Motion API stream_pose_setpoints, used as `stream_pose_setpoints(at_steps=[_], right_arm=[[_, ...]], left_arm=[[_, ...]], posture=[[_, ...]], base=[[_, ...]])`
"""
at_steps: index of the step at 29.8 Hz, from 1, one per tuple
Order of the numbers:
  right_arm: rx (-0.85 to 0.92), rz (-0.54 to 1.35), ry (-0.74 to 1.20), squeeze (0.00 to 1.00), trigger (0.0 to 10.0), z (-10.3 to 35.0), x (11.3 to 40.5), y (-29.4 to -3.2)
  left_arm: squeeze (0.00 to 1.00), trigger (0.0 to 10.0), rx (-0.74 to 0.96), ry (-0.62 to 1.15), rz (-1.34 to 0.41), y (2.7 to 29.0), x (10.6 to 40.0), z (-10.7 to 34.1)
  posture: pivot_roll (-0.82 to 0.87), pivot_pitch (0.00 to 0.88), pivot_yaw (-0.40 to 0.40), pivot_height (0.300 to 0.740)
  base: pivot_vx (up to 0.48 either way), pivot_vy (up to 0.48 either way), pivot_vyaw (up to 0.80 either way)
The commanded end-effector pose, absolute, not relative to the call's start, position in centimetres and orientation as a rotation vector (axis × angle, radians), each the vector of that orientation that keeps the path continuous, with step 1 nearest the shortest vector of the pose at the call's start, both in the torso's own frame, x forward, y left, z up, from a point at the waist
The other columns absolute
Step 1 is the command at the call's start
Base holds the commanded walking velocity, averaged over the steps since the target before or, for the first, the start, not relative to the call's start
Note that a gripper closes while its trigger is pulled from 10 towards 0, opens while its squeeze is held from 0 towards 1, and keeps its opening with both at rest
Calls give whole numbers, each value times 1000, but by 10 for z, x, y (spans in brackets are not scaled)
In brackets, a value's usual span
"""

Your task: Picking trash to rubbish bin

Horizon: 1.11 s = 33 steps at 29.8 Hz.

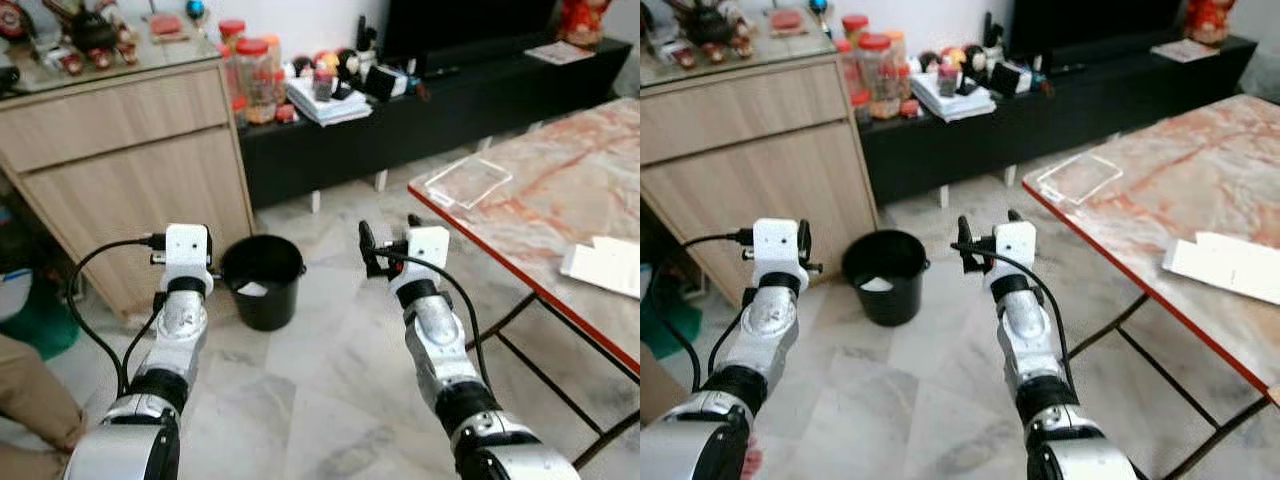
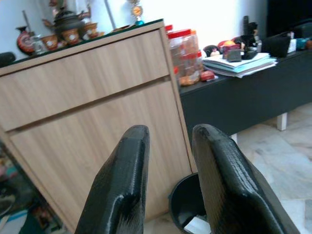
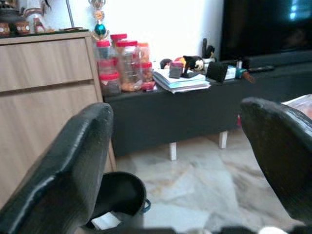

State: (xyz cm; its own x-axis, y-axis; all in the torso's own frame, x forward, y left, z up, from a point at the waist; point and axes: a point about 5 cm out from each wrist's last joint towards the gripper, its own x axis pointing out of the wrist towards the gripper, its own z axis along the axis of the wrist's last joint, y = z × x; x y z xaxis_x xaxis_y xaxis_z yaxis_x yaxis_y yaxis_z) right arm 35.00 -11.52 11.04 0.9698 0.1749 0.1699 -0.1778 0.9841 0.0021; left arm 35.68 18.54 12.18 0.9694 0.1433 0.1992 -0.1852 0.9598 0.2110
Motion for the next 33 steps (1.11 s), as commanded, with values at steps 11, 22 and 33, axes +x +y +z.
stream_pose_setpoints(at_steps=[11, 22, 33], right_arm=[[6, 185, -217, 0, 10000, 124, 354, -110], [-1, 191, -231, 0, 10000, 128, 354, -107], [19, 216, -261, 0, 10000, 129, 351, -103]], left_arm=[[0, 10000, 217, -222, 196, 190, 357, 129], [0, 10000, 210, -248, 197, 191, 358, 135], [0, 10000, 185, -242, 172, 184, 357, 131]], posture=[[-73, 27, -5, 740], [-73, 34, -9, 740], [-79, 38, -13, 740]], base=[[0, -305, -218], [0, 0, -582], [0, 0, -120]])
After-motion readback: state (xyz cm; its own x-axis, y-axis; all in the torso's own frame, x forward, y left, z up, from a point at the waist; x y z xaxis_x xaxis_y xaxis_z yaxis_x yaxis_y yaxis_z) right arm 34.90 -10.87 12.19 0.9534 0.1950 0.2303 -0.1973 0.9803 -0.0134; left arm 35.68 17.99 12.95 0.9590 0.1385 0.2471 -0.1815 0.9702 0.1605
